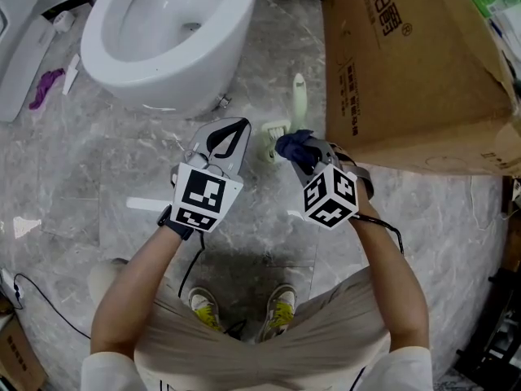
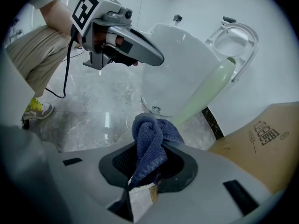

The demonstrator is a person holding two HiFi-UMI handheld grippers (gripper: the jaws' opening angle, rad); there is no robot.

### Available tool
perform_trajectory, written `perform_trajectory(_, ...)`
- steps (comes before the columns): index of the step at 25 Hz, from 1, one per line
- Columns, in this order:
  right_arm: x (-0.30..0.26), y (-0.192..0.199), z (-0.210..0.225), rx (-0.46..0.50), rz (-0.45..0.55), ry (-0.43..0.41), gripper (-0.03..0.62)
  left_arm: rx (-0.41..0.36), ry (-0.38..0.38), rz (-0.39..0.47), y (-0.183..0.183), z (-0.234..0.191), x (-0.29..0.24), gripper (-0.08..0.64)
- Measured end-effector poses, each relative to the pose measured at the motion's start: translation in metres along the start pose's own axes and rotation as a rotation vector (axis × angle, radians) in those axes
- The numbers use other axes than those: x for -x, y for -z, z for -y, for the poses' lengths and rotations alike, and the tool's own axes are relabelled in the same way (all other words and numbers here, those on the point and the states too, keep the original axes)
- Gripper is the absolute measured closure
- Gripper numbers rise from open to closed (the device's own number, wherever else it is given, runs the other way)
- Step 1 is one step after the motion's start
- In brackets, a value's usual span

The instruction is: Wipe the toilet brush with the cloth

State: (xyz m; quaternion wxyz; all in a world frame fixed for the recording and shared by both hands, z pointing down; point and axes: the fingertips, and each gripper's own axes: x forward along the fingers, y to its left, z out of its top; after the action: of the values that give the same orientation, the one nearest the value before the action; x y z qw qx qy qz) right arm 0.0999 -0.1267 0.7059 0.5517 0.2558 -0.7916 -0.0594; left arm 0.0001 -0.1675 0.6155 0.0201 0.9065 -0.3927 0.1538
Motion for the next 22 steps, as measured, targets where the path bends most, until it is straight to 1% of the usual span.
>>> perform_trajectory(4, -0.009, -0.002, -0.004, 0.009, -0.009, -0.016, 0.489, -0.003, -0.003, -0.005, -0.001, -0.001, -0.002, 0.558)
perform_trajectory(9, -0.022, 0.008, -0.009, 0.010, -0.041, -0.032, 0.488, -0.007, 0.000, -0.006, -0.002, 0.002, -0.007, 0.558)
perform_trajectory(13, -0.036, 0.006, -0.016, -0.036, -0.048, -0.070, 0.488, -0.010, -0.008, -0.020, 0.004, 0.001, -0.013, 0.558)
perform_trajectory(18, -0.049, 0.006, -0.021, -0.048, -0.049, -0.093, 0.488, -0.007, -0.023, -0.044, 0.016, -0.003, -0.020, 0.558)
perform_trajectory(22, -0.057, 0.011, -0.021, -0.124, -0.042, -0.105, 0.488, 0.016, -0.043, -0.059, 0.025, -0.014, -0.013, 0.558)
